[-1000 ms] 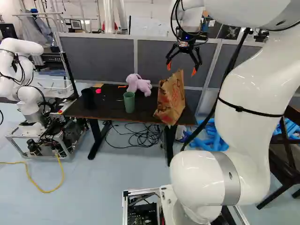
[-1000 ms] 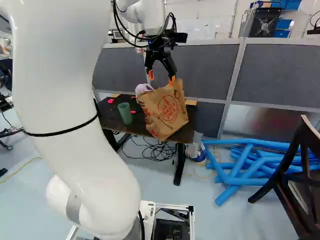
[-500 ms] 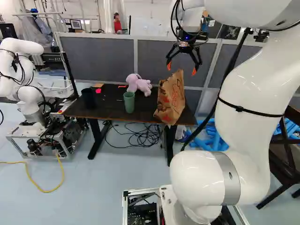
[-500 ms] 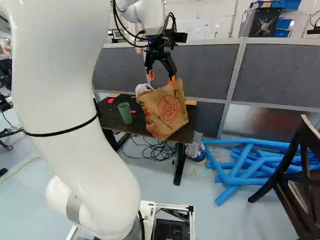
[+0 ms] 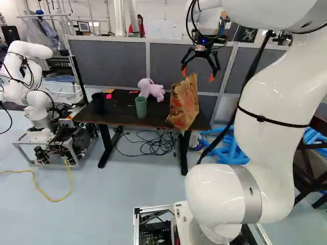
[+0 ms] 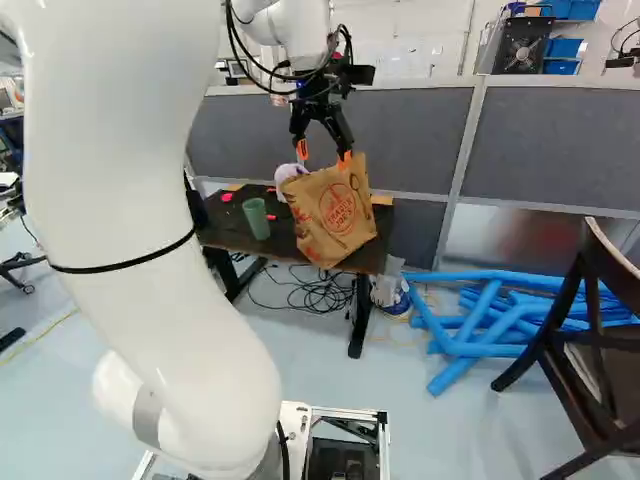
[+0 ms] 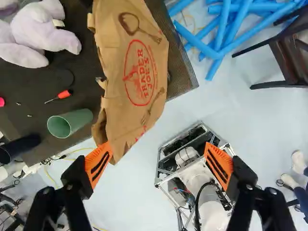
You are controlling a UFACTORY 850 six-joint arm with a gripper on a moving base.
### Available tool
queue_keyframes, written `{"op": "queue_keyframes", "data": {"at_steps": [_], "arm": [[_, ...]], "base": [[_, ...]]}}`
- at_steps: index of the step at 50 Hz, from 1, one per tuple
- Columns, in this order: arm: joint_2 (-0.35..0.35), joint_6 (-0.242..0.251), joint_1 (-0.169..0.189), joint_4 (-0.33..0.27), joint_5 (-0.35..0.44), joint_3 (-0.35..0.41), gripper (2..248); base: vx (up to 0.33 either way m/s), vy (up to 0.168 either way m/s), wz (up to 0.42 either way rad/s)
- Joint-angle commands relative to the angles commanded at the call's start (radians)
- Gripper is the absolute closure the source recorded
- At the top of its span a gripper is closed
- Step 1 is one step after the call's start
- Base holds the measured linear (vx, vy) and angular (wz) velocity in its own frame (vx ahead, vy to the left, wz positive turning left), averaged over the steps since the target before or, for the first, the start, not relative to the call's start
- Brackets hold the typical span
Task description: Pick up the bag on the ground and place it on the table
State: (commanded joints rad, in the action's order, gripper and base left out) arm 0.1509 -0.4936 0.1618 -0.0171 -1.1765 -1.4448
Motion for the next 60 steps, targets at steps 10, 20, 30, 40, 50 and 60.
{"op": "queue_keyframes", "data": {"at_steps": [10, 20, 30, 40, 50, 60], "arm": [[0.000, 0.000, 0.000, 0.000, 0.000, 0.000, 3], [0.000, 0.000, 0.000, 0.000, 0.000, 0.000, 3], [0.000, 0.000, 0.000, 0.000, 0.000, 0.000, 3], [0.000, 0.000, 0.000, 0.000, 0.000, 0.000, 3], [0.000, 0.000, 0.000, 0.000, 0.000, 0.000, 3], [0.000, 0.000, 0.000, 0.000, 0.000, 0.000, 3]], "base": [[-0.183, -0.004, 0.011], [-0.191, 0.000, 0.012], [-0.190, 0.000, 0.012], [-0.191, -0.002, 0.012], [-0.191, -0.002, 0.013], [-0.200, -0.003, 0.014]]}}
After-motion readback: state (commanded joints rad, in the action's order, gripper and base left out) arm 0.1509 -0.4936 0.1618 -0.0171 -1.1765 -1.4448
